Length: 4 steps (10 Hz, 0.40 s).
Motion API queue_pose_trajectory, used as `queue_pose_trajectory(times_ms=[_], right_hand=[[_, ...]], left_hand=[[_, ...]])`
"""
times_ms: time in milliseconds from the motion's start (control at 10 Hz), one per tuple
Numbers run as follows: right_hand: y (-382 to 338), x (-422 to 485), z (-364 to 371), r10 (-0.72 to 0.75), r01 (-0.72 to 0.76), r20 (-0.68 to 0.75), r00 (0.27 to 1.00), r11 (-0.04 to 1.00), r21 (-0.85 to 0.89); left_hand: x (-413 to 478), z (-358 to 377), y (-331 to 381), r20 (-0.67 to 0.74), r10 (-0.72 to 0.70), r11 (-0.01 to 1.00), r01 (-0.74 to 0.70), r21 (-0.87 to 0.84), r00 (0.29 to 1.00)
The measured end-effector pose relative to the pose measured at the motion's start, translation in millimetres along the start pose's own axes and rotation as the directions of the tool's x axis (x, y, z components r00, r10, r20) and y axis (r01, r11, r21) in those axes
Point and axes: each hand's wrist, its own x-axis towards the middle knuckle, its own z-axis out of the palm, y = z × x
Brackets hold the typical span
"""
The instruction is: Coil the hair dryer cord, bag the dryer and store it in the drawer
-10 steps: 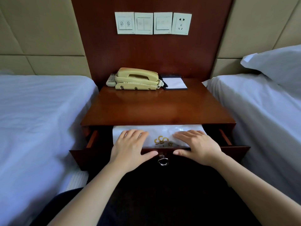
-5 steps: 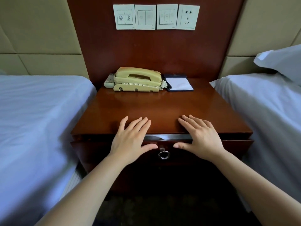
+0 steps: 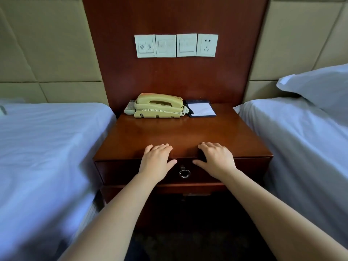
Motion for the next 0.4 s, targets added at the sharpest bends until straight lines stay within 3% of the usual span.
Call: queue_pose_trajectory(times_ms=[100, 200, 300, 400], right_hand=[[-1.1, 3.0, -16.9, -0.006, 0.005, 0.103, 0.995, 1.0, 0.016], [0.3, 14.2, -38.8, 0.008, -0.02, 0.293, 0.956, 0.999, 0.039], [5.9, 34.1, -53.8, 0.042, -0.088, 0.392, 0.919, 0.991, 0.1], [15.6, 62.4, -58.1, 0.065, -0.131, 0.321, 0.945, 0.973, 0.189]], left_hand=[[-2.8, -27.7, 1.8, 0.165, 0.007, 0.999, 0.0, -0.044, 0.986], [3.9, -56.4, -2.4, 0.38, -0.034, 0.993, 0.076, -0.095, 0.924], [24.0, -74.9, -8.6, 0.426, 0.003, 0.992, 0.051, -0.115, 0.905], [55.0, -86.5, -19.5, 0.407, -0.018, 0.989, 0.075, -0.124, 0.913]])
